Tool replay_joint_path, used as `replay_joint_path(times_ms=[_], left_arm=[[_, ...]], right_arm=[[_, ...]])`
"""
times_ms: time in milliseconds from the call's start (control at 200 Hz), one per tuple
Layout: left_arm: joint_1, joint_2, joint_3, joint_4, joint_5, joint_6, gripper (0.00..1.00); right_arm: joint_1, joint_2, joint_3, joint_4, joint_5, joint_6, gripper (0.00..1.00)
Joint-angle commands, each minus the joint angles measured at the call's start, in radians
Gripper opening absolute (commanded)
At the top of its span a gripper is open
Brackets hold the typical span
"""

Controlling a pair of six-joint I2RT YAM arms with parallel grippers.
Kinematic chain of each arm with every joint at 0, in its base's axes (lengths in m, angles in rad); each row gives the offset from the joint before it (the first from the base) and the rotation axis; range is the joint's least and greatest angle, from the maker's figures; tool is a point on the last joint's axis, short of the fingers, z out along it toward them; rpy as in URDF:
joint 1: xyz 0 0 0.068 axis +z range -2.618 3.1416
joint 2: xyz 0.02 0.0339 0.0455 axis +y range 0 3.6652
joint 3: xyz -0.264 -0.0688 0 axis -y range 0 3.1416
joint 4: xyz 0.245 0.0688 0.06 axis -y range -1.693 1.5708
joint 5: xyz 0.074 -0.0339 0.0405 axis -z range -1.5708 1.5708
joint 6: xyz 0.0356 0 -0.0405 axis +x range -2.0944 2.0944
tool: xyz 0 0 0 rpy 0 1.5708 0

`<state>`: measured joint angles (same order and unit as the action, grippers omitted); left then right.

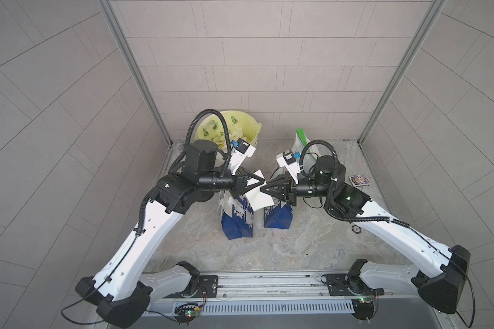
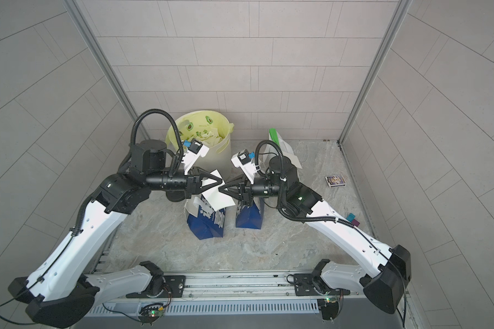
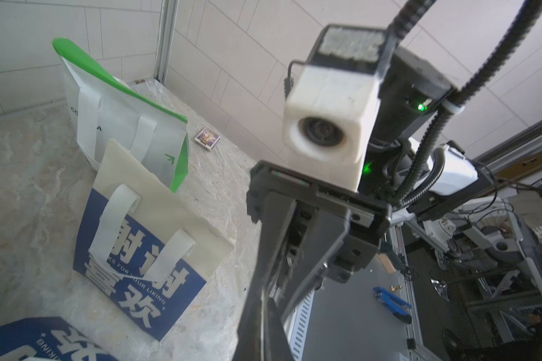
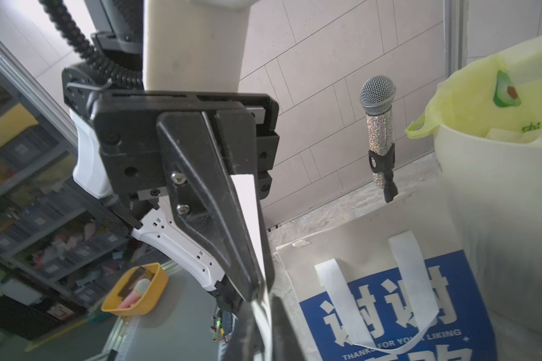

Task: Shred takeout receipts and throw away
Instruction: Shred the takeout receipt.

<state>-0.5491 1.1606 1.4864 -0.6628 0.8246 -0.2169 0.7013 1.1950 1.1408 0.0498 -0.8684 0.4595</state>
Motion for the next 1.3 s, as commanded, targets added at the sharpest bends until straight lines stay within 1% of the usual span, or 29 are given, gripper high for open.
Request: replay_joint_path(times_ms=[0,75,135,200,250,325,365,415,465,520,600,675,776,841,931,976,1036,1106,1206,1296], left_arm=[[-0.014,-0.027,-0.056,0.199,-0.040,-0.097,0.00],[-0.014,-0.055,-0.110,0.318,-0.049,-0.156,0.00],[-0.014,-0.074,-0.144,0.393,-0.057,-0.195,0.00],[-0.014,-0.085,-0.168,0.448,-0.057,-0.228,0.00],[-0.014,-0.085,-0.180,0.473,-0.056,-0.246,0.00],[-0.014,-0.086,-0.194,0.502,-0.049,-0.272,0.00],[-0.014,-0.089,-0.200,0.519,-0.041,-0.283,0.00],[-0.014,-0.094,-0.208,0.541,-0.029,-0.296,0.00],[-0.014,-0.099,-0.214,0.557,-0.016,-0.304,0.00],[-0.014,-0.105,-0.217,0.565,0.000,-0.310,0.00],[-0.014,-0.115,-0.223,0.568,0.024,-0.311,0.00],[-0.014,-0.121,-0.236,0.591,0.039,-0.323,0.00],[-0.014,-0.114,-0.262,0.669,0.069,-0.383,0.00],[-0.014,-0.105,-0.276,0.718,0.079,-0.424,0.00],[-0.014,-0.099,-0.287,0.753,0.068,-0.448,0.00],[-0.014,-0.097,-0.291,0.767,0.064,-0.451,0.00],[-0.014,-0.096,-0.296,0.782,0.055,-0.456,0.00],[-0.014,-0.094,-0.304,0.804,0.041,-0.466,0.00],[-0.014,-0.095,-0.317,0.808,0.003,-0.469,0.00],[-0.014,-0.103,-0.327,0.798,-0.023,-0.459,0.00]], right_arm=[[0.001,-0.020,-0.029,0.098,0.009,0.080,0.36],[-0.001,-0.037,-0.068,0.174,0.025,0.144,0.41],[-0.005,-0.051,-0.099,0.235,0.034,0.191,0.43],[-0.013,-0.064,-0.129,0.304,0.047,0.243,0.42],[-0.021,-0.070,-0.143,0.341,0.060,0.271,0.40],[-0.026,-0.074,-0.142,0.362,0.078,0.290,0.36],[-0.029,-0.074,-0.142,0.363,0.083,0.293,0.36],[-0.032,-0.078,-0.150,0.363,0.094,0.294,0.41],[-0.038,-0.087,-0.165,0.367,0.115,0.289,0.51],[-0.053,-0.108,-0.185,0.382,0.140,0.287,0.60],[-0.094,-0.144,-0.205,0.394,0.157,0.286,0.67],[-0.135,-0.165,-0.204,0.384,0.128,0.283,0.71],[-0.172,-0.176,-0.189,0.343,0.064,0.268,0.75],[-0.183,-0.177,-0.180,0.327,0.043,0.270,0.77],[-0.182,-0.170,-0.163,0.323,0.005,0.295,0.79],[-0.176,-0.157,-0.154,0.333,-0.018,0.326,0.79],[-0.165,-0.141,-0.143,0.343,-0.036,0.359,0.75],[-0.155,-0.127,-0.148,0.385,-0.030,0.401,0.65],[-0.154,-0.112,-0.170,0.507,0.004,0.498,0.51],[-0.152,-0.097,-0.158,0.542,0.020,0.515,0.39]])
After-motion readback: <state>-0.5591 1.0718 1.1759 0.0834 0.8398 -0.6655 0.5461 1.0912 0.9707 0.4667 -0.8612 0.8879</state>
